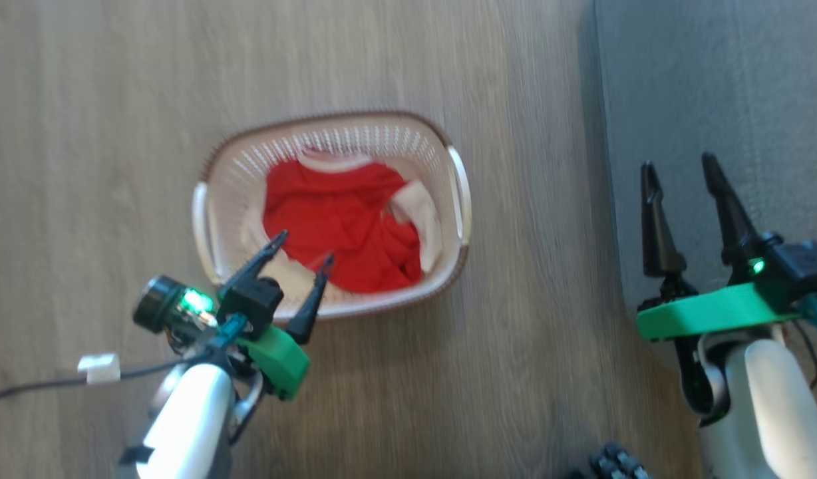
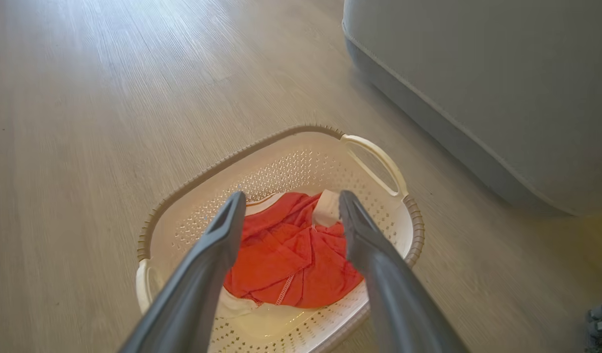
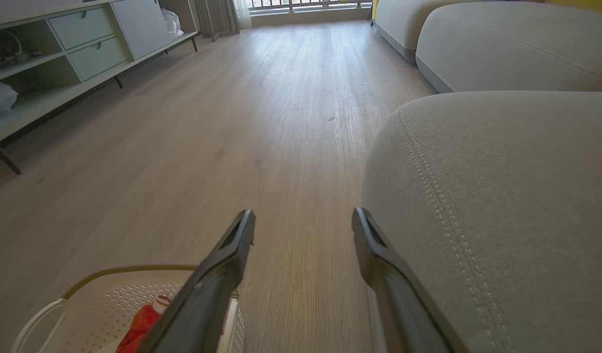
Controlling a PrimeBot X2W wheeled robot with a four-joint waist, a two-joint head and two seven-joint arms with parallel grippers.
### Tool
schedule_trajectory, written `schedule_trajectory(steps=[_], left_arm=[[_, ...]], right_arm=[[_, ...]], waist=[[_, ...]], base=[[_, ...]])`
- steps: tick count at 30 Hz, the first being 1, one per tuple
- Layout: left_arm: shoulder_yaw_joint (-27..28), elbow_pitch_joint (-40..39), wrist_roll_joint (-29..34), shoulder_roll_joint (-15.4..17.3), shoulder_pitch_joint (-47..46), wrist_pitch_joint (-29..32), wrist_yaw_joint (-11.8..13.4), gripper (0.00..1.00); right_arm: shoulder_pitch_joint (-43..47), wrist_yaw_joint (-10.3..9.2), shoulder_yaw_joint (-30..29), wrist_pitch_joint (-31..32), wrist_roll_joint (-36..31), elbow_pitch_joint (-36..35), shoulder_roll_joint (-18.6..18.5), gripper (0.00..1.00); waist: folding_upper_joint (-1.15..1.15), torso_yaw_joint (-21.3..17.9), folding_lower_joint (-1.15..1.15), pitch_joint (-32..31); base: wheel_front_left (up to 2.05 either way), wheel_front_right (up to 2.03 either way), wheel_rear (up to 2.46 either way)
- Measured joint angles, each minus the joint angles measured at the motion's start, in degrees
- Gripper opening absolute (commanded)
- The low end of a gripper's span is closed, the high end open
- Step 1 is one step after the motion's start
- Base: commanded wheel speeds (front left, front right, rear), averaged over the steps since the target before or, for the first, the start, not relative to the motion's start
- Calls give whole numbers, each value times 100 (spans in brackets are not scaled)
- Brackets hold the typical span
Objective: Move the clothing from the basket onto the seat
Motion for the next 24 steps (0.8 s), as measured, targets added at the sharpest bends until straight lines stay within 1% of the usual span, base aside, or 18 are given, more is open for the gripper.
schedule_trajectory(steps=[6, 10, 13, 17, 19, 21, 24], left_arm=[[-414, 617, 296, 402, -787, 0, 49, 100], [-655, 1056, 392, 621, -1531, 0, 57, 100], [-962, 1347, 481, 834, -2045, 0, 47, 100], [-1220, 2124, 499, 1010, -2558, 0, 14, 100], [-1282, 2605, 489, 1100, -2753, 0, -4, 100], [-1352, 2982, 492, 1196, -2958, 0, -8, 100], [-1457, 3376, 498, 1232, -3330, 0, -10, 100]], right_arm=[[-158, 0, -74, 0, 383, -218, 0, 100], [-271, 0, 37, 0, 405, -311, 0, 100], [-403, 0, 158, 0, 516, -408, 0, 100], [-506, 0, 352, -3, 715, -447, 0, 100], [-535, 0, 556, -16, 892, -482, 0, 100], [-584, 0, 770, -16, 899, -542, 4, 100], [-630, 0, 895, -16, 1063, -686, 7, 100]], waist=[[0, -219, 0, 833], [0, -378, 0, 1415], [0, -519, 0, 1841], [0, -737, 1, 2325], [0, -876, 0, 2506], [0, -1027, 0, 2658], [0, -1230, 0, 2835]], base=[[0, 0, 0], [0, 0, 0], [0, 0, 0], [0, 0, 0], [0, 0, 0], [0, 0, 0], [0, 0, 0]])
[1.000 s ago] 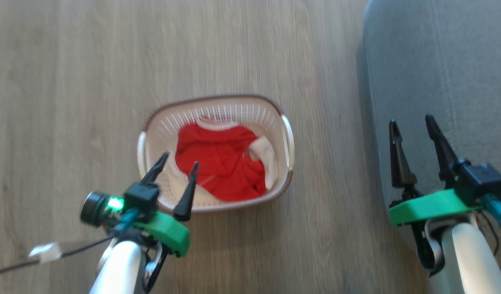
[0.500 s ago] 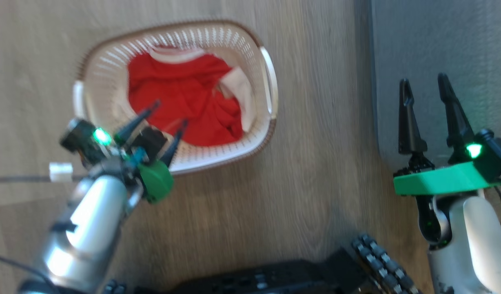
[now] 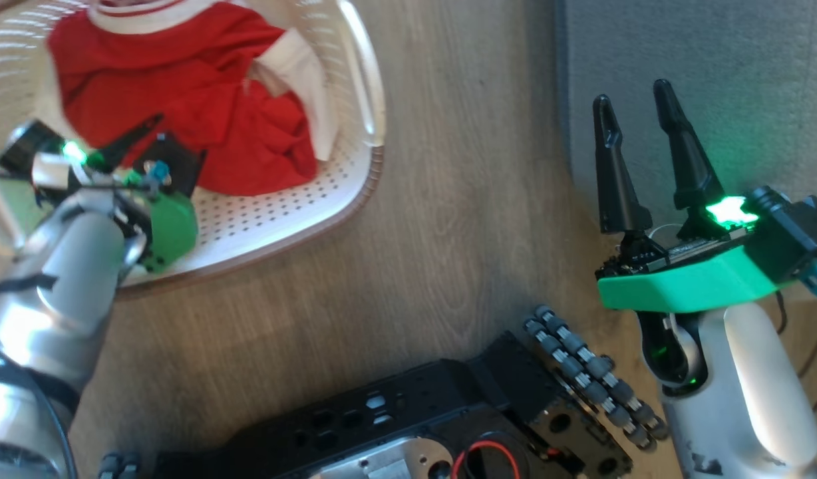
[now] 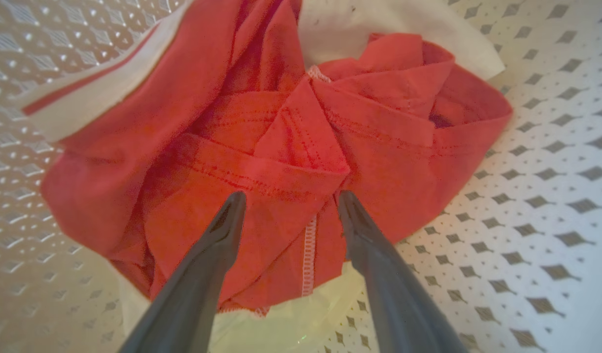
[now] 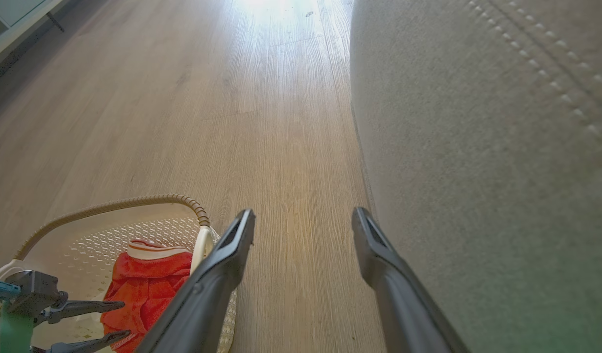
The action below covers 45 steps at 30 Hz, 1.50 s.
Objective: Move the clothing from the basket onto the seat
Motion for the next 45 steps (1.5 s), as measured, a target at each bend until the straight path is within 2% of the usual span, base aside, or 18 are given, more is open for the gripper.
schedule_trajectory(steps=[3, 12, 14, 18, 24, 29, 30, 32, 33, 45], left_arm=[[-81, 211, 10, -5, -276, 0, 2, 100], [-452, 1169, 57, -1, -808, 0, -3, 100], [-497, 1434, 51, -66, -1007, 0, -45, 100], [-827, 1690, 63, -78, -1256, 5, -47, 100], [-1174, 1828, 13, -120, -1403, 409, -48, 100], [-1383, 1853, -348, -197, -1407, 898, -48, 100], [-1383, 1853, -348, -197, -1407, 898, -48, 96], [-1452, 1856, -532, -223, -1406, 1114, -48, 41], [-1508, 1856, -623, -224, -1408, 1189, -48, 1], [-2017, 1880, -1182, -136, -1523, 1143, -48, 0]], right_arm=[[42, 0, 93, 0, 416, -75, 2, 100], [274, 0, 145, 0, 495, -344, 11, 100], [348, 0, 156, 0, 947, -357, 12, 100], [525, 0, 221, 0, 924, -506, 23, 100], [654, 0, 236, 0, 850, -673, 30, 100], [704, 0, 258, 0, 780, -867, 31, 100], [704, 0, 258, 0, 780, -867, 31, 100], [774, 0, 257, 0, 775, -878, 31, 100], [792, 0, 256, 0, 760, -882, 31, 100], [731, 0, 255, 0, 733, -871, 31, 100]], waist=[[0, -140, -1, 104], [0, -278, -1, 220], [0, -269, -1, 238], [0, -279, -1, 290], [0, -271, -1, 347], [0, -263, -1, 364], [0, -263, -1, 364], [0, -253, -1, 365], [0, -246, -1, 366], [0, -196, -1, 330]], base=[[0, 0, 0], [0, 0, 0], [0, 0, 0], [0, 0, 0], [0, 0, 0], [0, 0, 0], [0, 0, 0], [0, 0, 0], [0, 0, 0], [0, 0, 0]])
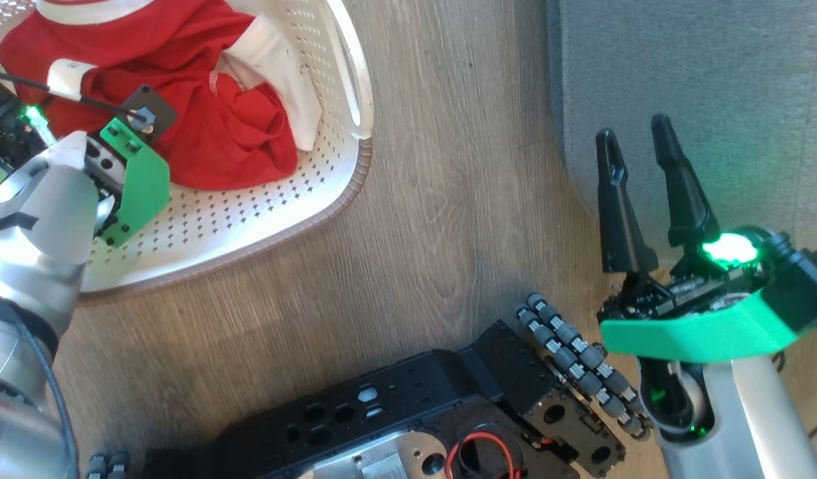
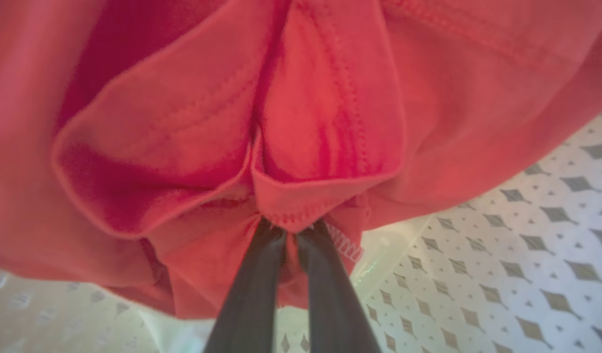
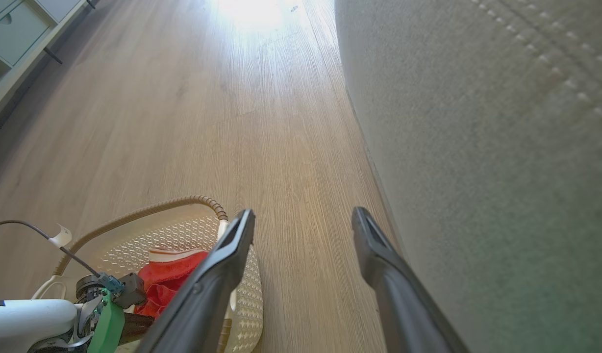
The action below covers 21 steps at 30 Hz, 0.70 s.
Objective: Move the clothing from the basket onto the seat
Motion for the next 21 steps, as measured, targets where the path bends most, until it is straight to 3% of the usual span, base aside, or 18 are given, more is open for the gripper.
schedule_trajectory(steps=[12, 21], left_arm=[[0, 31, -712, 41, 129, -612, 0, 0], [89, -78, -1106, -324, 1026, -1049, 0, 0]], right_arm=[[-733, 0, 119, 0, -192, 242, 0, 100], [-799, 0, -152, 0, -265, 610, 0, 100]], waist=[[0, -69, 0, -540], [0, 33, 0, -1596]], base=[[0, 0, 0], [0, 0, 0]])
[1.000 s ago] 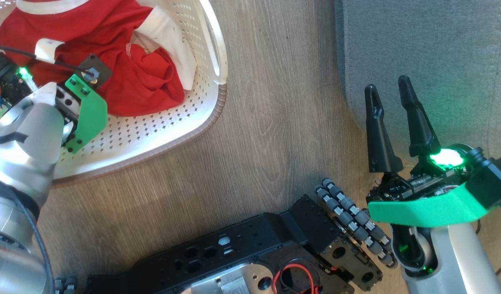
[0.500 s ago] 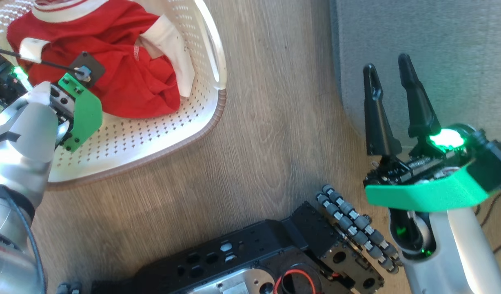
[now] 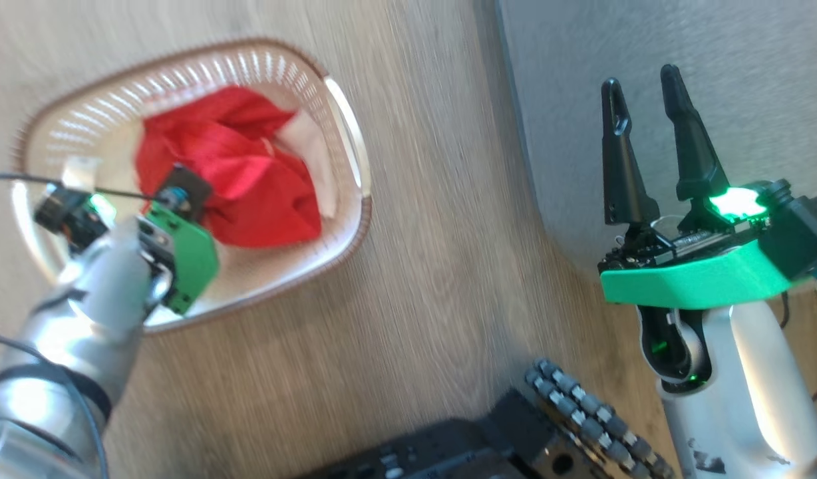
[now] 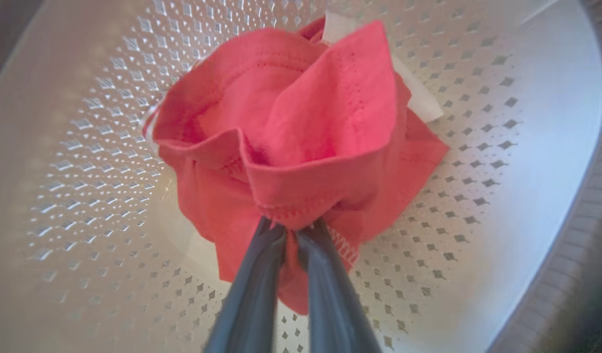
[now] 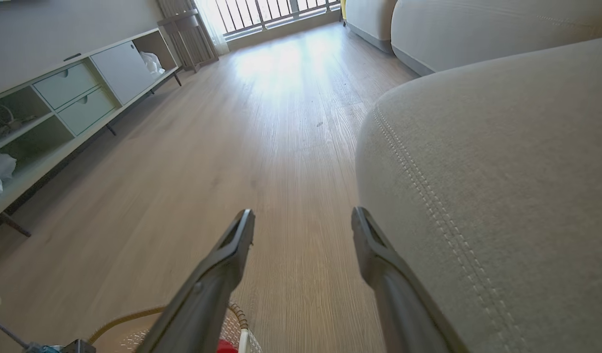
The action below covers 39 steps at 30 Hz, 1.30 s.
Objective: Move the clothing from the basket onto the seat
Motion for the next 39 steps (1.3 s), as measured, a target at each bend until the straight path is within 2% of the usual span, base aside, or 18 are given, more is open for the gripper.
schedule_trajectory(steps=[3, 7, 17, 29, 39], left_arm=[[97, -264, -131, -87, 218, -43, 44, 0], [471, -1211, -302, -122, 601, -44, 277, 0], [1413, -2882, -160, -132, 1944, -44, 515, 0], [2651, -4406, 375, -392, 2882, -44, 509, 0], [3470, -5383, 787, -742, 3551, -44, 449, 0]], right_arm=[[85, 0, -58, 0, -91, 108, -1, 100], [284, 0, -141, 0, -156, 272, -1, 100], [506, 0, -176, 0, -281, 620, -2, 100], [827, 0, -186, 1, -290, 907, -2, 100], [1063, 0, -142, 1, -289, 1045, -2, 100]], waist=[[0, 84, 0, -410], [0, 239, 0, -938], [0, 667, 0, -2070], [0, 1001, 0, -2992], [0, 1089, 0, -3589]], base=[[0, 0, 0], [0, 0, 0], [0, 0, 0], [0, 0, 0], [0, 0, 0]])
